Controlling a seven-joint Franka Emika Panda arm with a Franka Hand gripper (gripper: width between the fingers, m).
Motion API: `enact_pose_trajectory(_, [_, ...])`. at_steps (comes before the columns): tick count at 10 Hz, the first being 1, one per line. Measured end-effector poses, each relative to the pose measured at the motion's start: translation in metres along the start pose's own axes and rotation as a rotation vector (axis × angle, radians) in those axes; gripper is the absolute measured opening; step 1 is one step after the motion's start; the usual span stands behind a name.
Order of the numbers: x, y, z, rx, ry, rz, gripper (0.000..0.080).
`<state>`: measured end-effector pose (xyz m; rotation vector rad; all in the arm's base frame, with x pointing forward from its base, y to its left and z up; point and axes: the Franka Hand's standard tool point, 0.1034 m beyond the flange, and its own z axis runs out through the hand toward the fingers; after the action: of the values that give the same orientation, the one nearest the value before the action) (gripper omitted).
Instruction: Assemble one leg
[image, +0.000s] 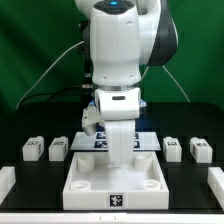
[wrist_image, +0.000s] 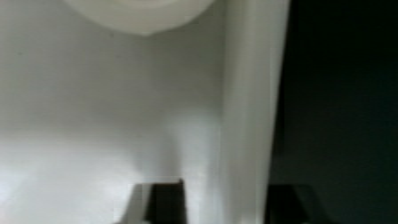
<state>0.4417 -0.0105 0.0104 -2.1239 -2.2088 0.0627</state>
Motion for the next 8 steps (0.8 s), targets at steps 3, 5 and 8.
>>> enact_pose_trajectory(3, [-0.0005,0.0032,-0.0017,-0.014,0.000,0.000,0.0062])
enact_pose_trajectory(5, [-0.0005,0.0035,-0.0019,-0.016,0.000,0.000,0.0062])
enact_pose_trajectory(8, [0.0016,0.0052,-0.0025,-0.018,0.000,-0.001,0.0062])
